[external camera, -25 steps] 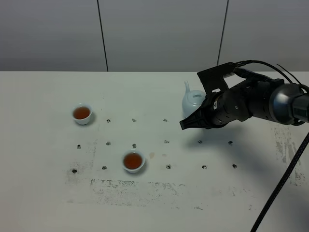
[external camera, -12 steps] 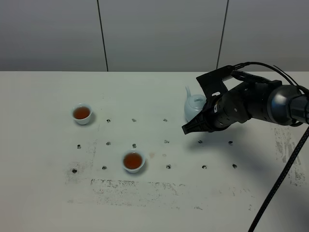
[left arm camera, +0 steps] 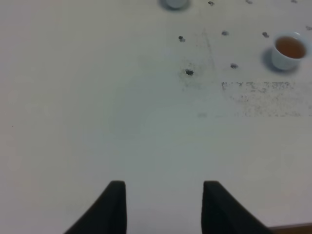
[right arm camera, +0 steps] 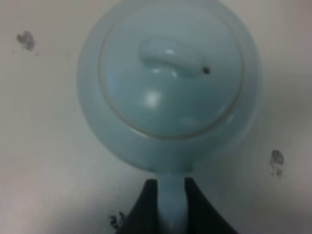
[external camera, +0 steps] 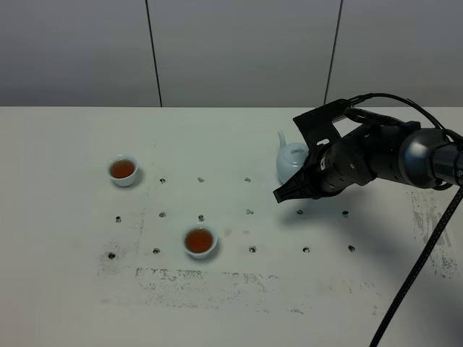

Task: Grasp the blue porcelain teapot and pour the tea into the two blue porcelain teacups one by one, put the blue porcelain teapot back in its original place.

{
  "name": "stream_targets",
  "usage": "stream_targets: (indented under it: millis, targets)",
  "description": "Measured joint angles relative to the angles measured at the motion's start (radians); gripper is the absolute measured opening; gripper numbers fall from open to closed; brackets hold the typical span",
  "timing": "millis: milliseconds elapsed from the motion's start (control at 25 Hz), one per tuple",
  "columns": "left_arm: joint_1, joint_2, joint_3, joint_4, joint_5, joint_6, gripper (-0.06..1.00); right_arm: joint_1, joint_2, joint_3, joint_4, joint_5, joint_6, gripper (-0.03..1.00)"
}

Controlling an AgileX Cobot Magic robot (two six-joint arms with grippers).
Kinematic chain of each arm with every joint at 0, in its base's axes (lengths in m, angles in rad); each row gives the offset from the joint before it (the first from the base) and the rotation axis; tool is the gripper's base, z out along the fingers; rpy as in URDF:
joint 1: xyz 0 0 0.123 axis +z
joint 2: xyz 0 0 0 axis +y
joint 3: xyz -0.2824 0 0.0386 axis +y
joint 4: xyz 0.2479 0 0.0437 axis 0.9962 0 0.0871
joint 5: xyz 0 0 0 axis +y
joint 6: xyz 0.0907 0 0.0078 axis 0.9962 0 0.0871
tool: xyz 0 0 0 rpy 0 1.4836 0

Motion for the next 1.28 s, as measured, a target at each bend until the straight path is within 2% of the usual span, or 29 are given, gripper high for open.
stream_targets:
  millis: [360,800,1120,1280]
  targets:
    - [0.0,0.0,0.0,0.0,0.0,0.0,0.43,0.0,0.001,-0.001,-0.001,0.001,0.0,0.08]
    - [0.0,0.0,0.0,0.0,0.0,0.0,0.43,0.0,0.001,-0.001,0.002,0.002,0.0,0.26]
    - [0.0,0.0,0.0,0.0,0.0,0.0,0.43,-0.001,-0.05,-0.002,-0.001,0.005,-0.007,0.27]
    - [0.0,0.0,0.0,0.0,0.0,0.0,0.43,-0.033,-0.126,-0.004,0.0,0.03,-0.048,0.27]
